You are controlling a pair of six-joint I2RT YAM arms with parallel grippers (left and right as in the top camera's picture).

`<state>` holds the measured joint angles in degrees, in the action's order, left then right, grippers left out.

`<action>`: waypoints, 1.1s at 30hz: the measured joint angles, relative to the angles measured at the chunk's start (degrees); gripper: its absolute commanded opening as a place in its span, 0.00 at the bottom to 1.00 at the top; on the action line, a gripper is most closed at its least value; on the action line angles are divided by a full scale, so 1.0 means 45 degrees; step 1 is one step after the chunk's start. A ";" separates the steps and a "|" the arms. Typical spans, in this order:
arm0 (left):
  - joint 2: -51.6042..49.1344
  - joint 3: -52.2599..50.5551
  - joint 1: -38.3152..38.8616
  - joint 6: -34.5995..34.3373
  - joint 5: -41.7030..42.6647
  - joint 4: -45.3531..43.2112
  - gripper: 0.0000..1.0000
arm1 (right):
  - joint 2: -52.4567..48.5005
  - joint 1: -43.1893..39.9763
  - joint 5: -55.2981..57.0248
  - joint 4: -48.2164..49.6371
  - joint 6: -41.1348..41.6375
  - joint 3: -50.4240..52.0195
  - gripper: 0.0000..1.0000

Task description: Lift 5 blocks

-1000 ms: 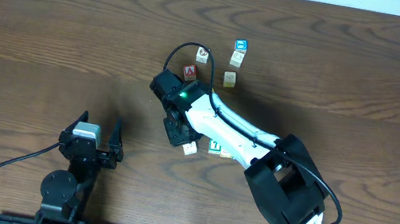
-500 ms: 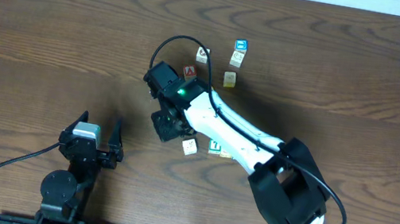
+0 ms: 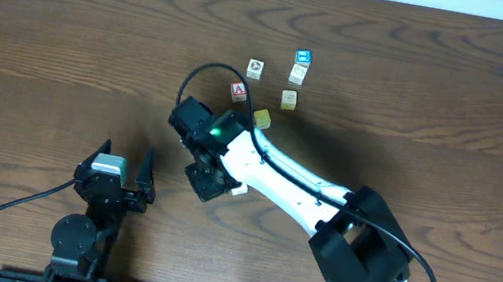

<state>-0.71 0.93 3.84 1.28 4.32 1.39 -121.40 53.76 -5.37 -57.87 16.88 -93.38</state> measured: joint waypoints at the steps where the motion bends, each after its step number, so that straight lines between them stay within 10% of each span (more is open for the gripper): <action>1: 0.0000 -0.0005 0.0000 0.0000 -0.0005 0.0000 0.73 | 0.0000 0.0005 0.0073 0.0204 0.0000 0.0233 0.01; 33: 0.0000 0.0000 0.0000 0.0000 -0.0005 0.0000 0.73 | 0.0058 -0.0015 0.1977 0.2686 0.1365 0.1885 0.01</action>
<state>-0.71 0.93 3.84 1.28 4.29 1.39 -121.14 53.69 3.53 -45.78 23.03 -84.90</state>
